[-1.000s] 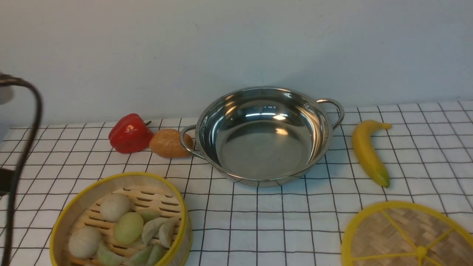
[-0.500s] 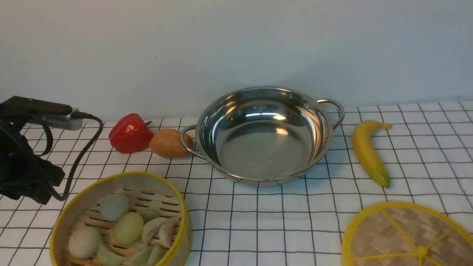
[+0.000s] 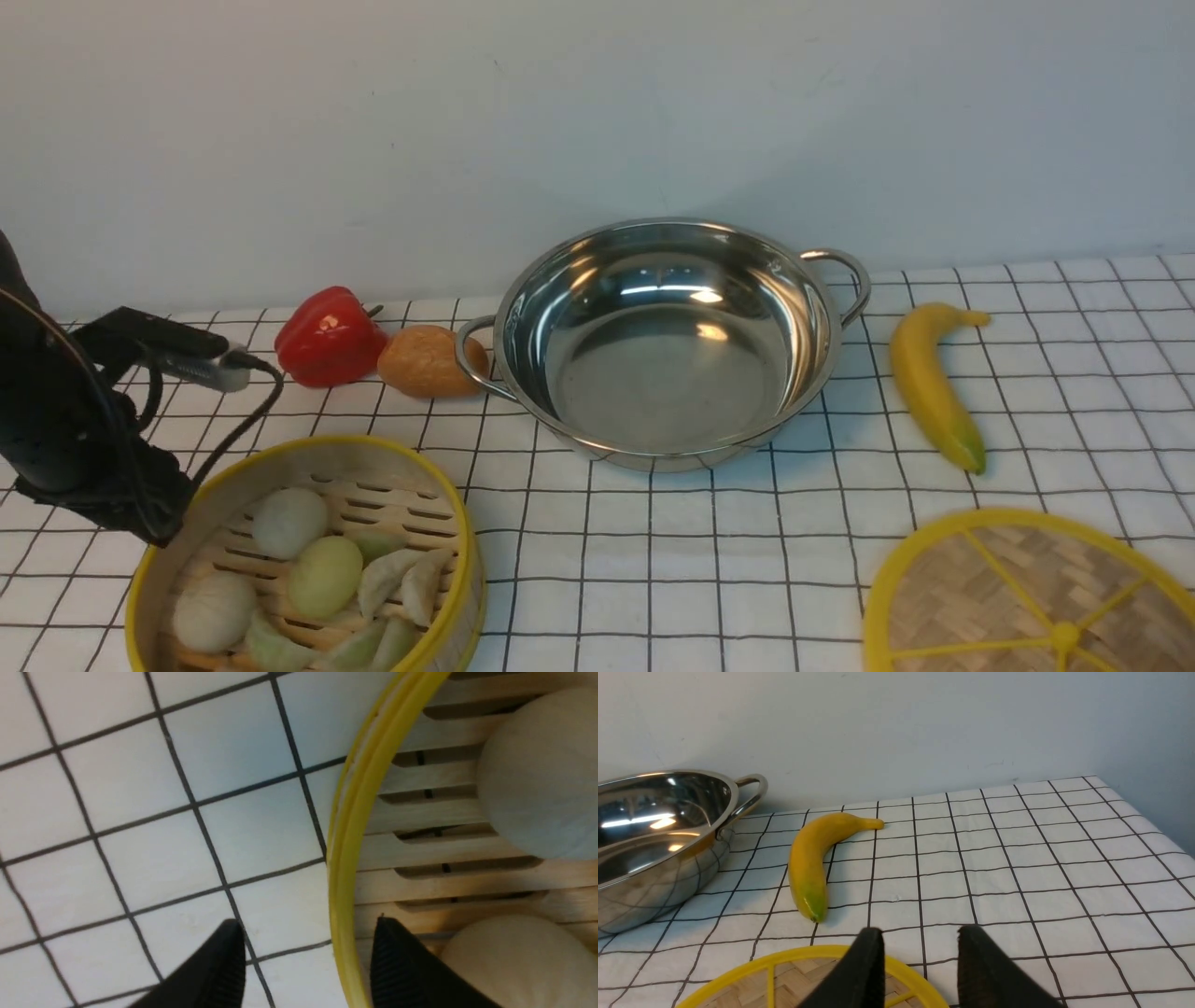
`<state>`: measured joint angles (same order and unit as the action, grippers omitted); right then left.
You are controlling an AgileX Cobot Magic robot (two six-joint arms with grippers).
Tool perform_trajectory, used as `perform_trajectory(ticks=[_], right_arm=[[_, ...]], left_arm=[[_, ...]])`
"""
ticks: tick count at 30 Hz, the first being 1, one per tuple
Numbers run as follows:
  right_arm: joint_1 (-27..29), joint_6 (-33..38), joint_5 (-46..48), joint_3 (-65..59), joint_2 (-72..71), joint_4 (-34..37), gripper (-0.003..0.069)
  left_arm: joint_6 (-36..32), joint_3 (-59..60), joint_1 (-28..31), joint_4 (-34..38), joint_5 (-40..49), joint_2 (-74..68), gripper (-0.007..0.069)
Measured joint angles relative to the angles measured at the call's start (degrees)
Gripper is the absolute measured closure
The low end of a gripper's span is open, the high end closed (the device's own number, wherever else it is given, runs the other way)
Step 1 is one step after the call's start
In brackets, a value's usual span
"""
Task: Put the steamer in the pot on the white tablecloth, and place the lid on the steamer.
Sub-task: 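Grasp the rim of the steamer basket holding the buns with the left gripper, then place the bamboo steamer basket with dumplings into the steel pot with the left gripper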
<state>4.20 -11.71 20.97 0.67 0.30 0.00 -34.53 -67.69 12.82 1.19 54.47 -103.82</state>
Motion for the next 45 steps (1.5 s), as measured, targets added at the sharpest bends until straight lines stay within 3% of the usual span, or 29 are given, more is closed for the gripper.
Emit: perform_trajectory(ticks=[11,14,16,19,24,29,35,38,45], right_arm=[[0.0,0.0,0.0,0.0,0.0,0.0,0.0416],[0.0,0.0,0.0,0.0,0.0,0.0,0.0416],[0.0,0.0,0.0,0.0,0.0,0.0,0.0416],[0.0,0.0,0.0,0.0,0.0,0.0,0.0416],[0.0,0.0,0.0,0.0,0.0,0.0,0.0416],[0.0,0.0,0.0,0.0,0.0,0.0,0.0416],[0.0,0.0,0.0,0.0,0.0,0.0,0.0416],[0.0,0.0,0.0,0.0,0.0,0.0,0.0416],[0.0,0.0,0.0,0.0,0.0,0.0,0.0416]], left_arm=[[-2.6,-0.1,0.0,2.8,-3.6,-6.1,0.0287],[-2.6,-0.1,0.0,3.1,-3.5,-6.1,0.0349],[-2.6,-0.2,0.0,3.6,-3.2,-6.1,0.0515],[-2.4,-0.7,0.0,3.6,-2.6,-6.0,0.0601],[-3.8,-4.7,0.0,3.3,3.9,-5.0,0.0598],[-4.7,-13.5,0.0,10.0,12.1,-4.3,0.0597],[-1.7,-25.1,-2.9,11.5,13.7,-4.2,0.0597],[0.6,-30.2,-6.9,9.8,14.3,-5.1,0.0596],[14.9,-46.6,-19.5,5.9,15.2,-13.8,0.0596]])
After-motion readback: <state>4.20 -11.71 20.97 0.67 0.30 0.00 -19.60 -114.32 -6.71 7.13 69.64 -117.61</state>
